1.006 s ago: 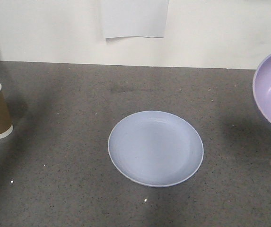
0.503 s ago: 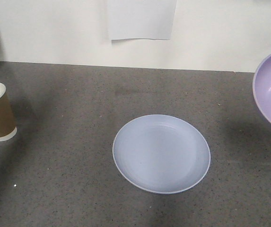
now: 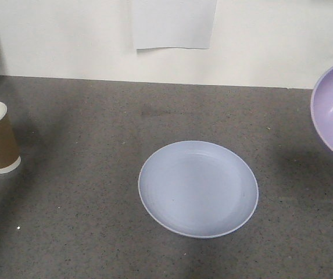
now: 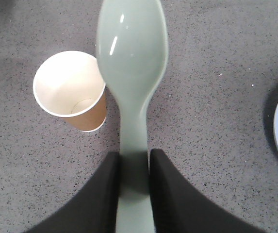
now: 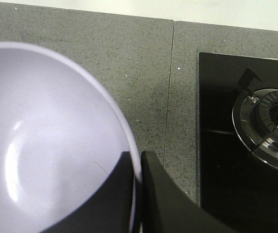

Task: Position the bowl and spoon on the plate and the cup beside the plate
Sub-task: 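Drive the base to the counter with the pale blue plate, then lower the lavender bowl onto the pale blue plate with the right gripper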

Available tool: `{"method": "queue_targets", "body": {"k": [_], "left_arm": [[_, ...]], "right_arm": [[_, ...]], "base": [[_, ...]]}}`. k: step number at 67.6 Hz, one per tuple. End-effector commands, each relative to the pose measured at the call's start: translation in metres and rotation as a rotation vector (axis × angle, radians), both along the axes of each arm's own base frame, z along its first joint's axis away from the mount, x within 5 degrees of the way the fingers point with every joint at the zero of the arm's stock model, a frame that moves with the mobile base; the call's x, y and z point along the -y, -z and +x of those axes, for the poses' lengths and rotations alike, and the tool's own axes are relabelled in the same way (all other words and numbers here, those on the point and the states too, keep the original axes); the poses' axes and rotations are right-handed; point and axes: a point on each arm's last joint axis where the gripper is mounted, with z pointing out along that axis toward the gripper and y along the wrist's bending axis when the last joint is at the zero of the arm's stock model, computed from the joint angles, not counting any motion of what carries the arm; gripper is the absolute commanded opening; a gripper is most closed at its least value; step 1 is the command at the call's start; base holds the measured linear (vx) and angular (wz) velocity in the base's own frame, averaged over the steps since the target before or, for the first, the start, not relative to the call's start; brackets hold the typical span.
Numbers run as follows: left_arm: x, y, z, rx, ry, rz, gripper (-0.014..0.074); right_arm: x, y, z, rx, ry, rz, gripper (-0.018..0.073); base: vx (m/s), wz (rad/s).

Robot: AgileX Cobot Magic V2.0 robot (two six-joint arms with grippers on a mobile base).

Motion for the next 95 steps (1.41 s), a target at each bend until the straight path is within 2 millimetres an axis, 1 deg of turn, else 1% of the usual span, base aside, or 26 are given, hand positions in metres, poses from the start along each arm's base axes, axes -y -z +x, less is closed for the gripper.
{"method": "queue_targets", "body": {"k": [1,95], "left_arm": [[0.0004,-0.0144,-0.0055,0.093,0.008,-0.012,-0.0006],[0.0004,-0.0144,-0.0055,0.093,0.008,-0.012,-0.0006]], "right_arm": [[0.0006,-0.0147,-0.0005,0.103,0.005,-0.013,-0.0006],[0.0005,-0.0147,-0.0005,0.103,0.004,-0.011,-0.0006]], "base": [[0.00,0.00],[0.00,0.00]]}}
